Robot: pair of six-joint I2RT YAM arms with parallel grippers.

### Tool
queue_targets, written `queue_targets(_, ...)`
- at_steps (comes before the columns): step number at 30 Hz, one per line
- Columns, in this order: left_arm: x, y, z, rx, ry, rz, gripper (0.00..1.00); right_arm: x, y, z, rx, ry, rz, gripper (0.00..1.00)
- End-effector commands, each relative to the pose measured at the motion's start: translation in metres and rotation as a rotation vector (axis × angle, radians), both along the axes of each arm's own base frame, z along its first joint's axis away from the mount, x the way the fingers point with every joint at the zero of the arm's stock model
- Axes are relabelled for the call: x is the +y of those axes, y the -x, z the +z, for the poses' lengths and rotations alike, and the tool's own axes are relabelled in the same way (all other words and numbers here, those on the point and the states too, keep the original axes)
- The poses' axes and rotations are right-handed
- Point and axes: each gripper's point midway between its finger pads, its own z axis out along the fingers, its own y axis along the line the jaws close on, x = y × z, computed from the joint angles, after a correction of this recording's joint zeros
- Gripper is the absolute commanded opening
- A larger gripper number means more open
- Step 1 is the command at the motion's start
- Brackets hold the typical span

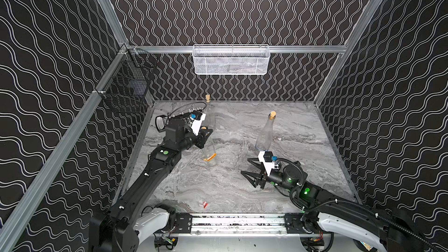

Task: Remove the label from the bottle
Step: Adjust the bottle at the center of the board.

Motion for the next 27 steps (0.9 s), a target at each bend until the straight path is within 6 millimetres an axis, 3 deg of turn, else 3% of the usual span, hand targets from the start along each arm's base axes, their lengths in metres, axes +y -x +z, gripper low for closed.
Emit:
queue_targets(1, 0.019, -0.011, 0.012, -0.03, 0.041, 0.232, 0.0, -0.004, 0.001, 0.002, -0.094, 0.005, -0.044, 0.73)
queue_targets(6, 0.017, -0.004, 0.019, -0.061, 0.07, 0.409, 0.0, -0.006, 0.019, -0.004, -0.288, 0.044, -0.099, 0.75)
queue_targets(9, 0.009, 0.0, 0.023, -0.082, 0.07, 0.479, 0.0, -0.01, 0.018, -0.008, -0.351, 0.069, -0.172, 0.75)
queue_targets(17, -0.03, 0.016, 0.028, -0.153, 0.033, 0.565, 0.0, -0.01, 0.008, -0.016, -0.347, 0.057, -0.246, 0.77)
queue_targets(27, -0.053, 0.016, 0.017, -0.131, -0.008, 0.572, 0.03, -0.012, 0.005, -0.018, -0.319, 0.052, -0.27, 0.78)
